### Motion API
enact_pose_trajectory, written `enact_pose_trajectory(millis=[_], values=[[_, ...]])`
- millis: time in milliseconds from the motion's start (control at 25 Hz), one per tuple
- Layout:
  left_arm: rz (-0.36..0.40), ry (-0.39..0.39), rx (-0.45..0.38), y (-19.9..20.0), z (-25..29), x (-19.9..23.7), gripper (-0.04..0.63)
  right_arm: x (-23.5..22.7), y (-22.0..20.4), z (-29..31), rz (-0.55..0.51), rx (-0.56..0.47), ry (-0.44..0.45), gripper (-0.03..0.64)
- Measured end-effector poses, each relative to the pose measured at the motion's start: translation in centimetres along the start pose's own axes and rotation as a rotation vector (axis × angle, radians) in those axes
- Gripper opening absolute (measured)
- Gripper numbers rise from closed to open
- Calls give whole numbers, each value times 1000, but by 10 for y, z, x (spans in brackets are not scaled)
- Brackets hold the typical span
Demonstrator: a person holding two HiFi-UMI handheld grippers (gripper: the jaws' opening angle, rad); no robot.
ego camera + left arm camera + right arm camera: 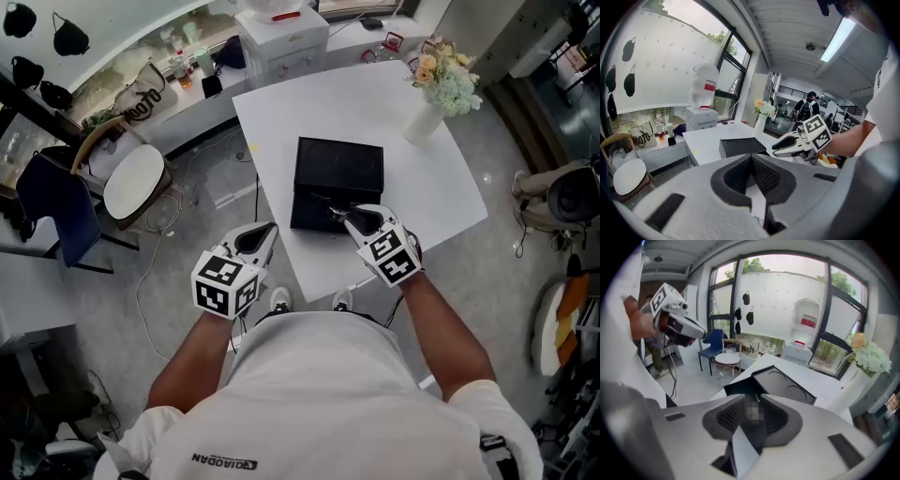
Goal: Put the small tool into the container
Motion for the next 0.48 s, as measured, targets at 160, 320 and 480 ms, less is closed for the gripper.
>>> enact_pose_trajectory(millis=[160,320,480], values=[[36,-41,-10,16,12,-8,9,-18,9,-41,202,-97,-21,110],[50,-91,-26,28,24,-18,9,-29,16,-79,369,-204,-50,103],[75,-123,-24,36,32,-27,9,-33,13,-108,514,-287,-78,92]])
Point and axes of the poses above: the fingertips, and each gripper's own axes: z forward along the fingers, x to its left, y out of its top, the point moved 8 cm from there along -z, backward along the fingers, and after that the axes turned 14 degrees about -y, right-handed, at the moved point
